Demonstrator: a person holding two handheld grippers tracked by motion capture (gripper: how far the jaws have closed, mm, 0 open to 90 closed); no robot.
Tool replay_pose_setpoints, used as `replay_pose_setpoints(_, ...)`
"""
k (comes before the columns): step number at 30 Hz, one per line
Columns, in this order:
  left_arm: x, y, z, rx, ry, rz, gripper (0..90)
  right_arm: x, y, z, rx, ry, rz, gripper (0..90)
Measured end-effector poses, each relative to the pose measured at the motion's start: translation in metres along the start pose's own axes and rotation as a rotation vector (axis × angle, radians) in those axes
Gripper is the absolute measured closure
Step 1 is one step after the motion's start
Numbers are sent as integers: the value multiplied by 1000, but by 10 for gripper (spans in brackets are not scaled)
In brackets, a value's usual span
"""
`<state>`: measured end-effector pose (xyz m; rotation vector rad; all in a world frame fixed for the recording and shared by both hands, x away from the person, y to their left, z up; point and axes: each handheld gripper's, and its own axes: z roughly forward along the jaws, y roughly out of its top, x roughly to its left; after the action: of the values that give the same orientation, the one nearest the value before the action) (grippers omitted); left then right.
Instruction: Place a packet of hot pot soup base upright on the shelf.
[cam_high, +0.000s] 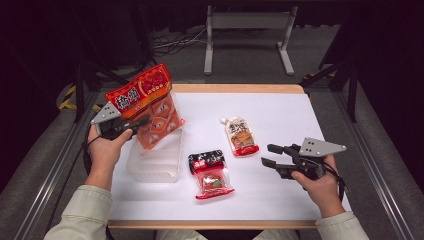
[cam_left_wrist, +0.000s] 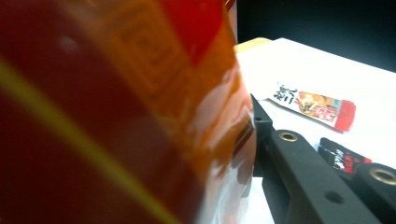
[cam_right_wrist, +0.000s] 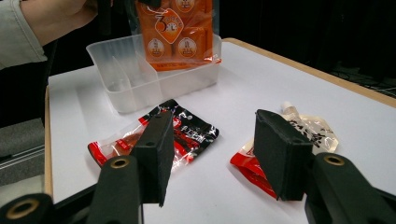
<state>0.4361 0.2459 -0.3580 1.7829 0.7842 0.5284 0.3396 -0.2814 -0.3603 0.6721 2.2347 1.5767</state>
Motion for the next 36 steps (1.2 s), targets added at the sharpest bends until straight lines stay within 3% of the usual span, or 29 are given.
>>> replay_pose_setpoints(4, 3, -3, 3, 57, 4, 1, 713, 1, 0, 0, 1, 4, -2, 486)
replay_pose_setpoints(5, 3, -3, 5, 73, 4, 12, 713, 1, 0, 0, 2, 4, -2, 486)
replay_pose_setpoints(7, -2, -3, 13, 119, 12, 75, 713, 1, 0, 0, 2, 5, -3, 485)
replay_pose_setpoints(9, -5, 0, 18, 118, -5, 80, 713, 2, 0, 0, 0, 8, -3, 483)
replay_pose_setpoints(11, -3, 2, 20, 111, -33, 49, 713, 2, 1, -1, -2, 8, -5, 481)
replay_pose_setpoints(15, 16, -6, 19, 79, -81, -46, 712, 1, 0, -2, -4, 8, -2, 475)
replay_pose_setpoints(19, 28, -12, 20, 48, -95, -145, 708, 1, -1, -1, -2, 14, 5, 467)
replay_pose_setpoints(21, 30, -12, 20, 42, -95, -157, 704, 1, 0, -1, -3, 15, 4, 466)
replay_pose_setpoints(22, 31, -12, 20, 38, -78, -181, 672, 2, 1, -1, -7, 15, 3, 463)
replay_pose_setpoints(24, 30, -11, 19, 32, -60, -183, 634, 2, 1, -2, -8, 14, 4, 463)
replay_pose_setpoints(27, 28, -7, 14, 3, -9, -201, 376, 0, 0, -1, -6, 10, 6, 461)
replay_pose_setpoints(31, 27, -4, 5, -36, 61, -197, 155, 0, 0, 0, -1, 9, 5, 455)
replay_pose_setpoints(36, 25, -2, -8, -36, 133, -176, 74, 0, 1, 0, -4, 9, 5, 454)
